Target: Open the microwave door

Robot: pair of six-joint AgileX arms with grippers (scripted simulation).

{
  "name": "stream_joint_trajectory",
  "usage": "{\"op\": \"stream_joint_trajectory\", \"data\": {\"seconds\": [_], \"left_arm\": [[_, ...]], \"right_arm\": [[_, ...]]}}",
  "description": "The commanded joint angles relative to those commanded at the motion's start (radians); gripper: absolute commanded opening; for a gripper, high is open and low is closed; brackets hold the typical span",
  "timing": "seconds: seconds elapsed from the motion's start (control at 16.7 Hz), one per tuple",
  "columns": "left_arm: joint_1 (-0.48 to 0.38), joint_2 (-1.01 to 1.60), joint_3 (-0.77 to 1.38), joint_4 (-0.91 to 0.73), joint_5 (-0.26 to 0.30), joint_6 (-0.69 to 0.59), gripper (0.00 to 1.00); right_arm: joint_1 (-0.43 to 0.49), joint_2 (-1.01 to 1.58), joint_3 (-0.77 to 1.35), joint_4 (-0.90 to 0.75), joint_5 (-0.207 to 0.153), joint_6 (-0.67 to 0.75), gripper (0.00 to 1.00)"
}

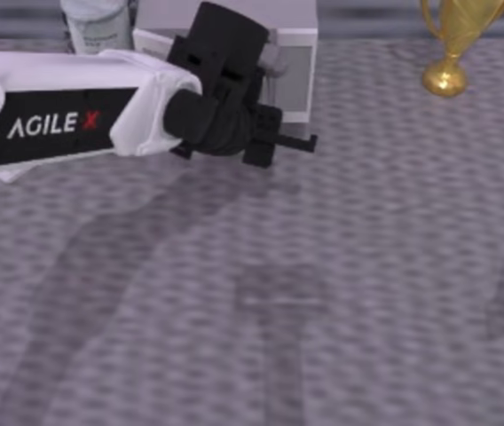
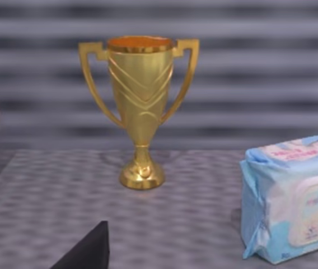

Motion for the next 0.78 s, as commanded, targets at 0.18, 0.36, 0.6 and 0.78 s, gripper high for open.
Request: {"op": "stream_joint_trajectory", "data": {"seconds": [0.18,0.36,0.6,0.78], "left_arm": [[0.0,0.0,0.0,0.0,0.0,0.0,0.0],[0.0,0.0,0.0,0.0,0.0,0.0,0.0],[0.0,0.0,0.0,0.0,0.0,0.0,0.0],[-0.007,0.001,0.0,0.0,0.01,-0.003,0.0]], "right_arm": [[0.0,0.0,0.0,0.0,0.0,0.0,1.0],[0.0,0.0,0.0,0.0,0.0,0.0,1.0],[0.0,0.0,0.0,0.0,0.0,0.0,1.0],[0.0,0.0,0.0,0.0,0.0,0.0,1.0]]}}
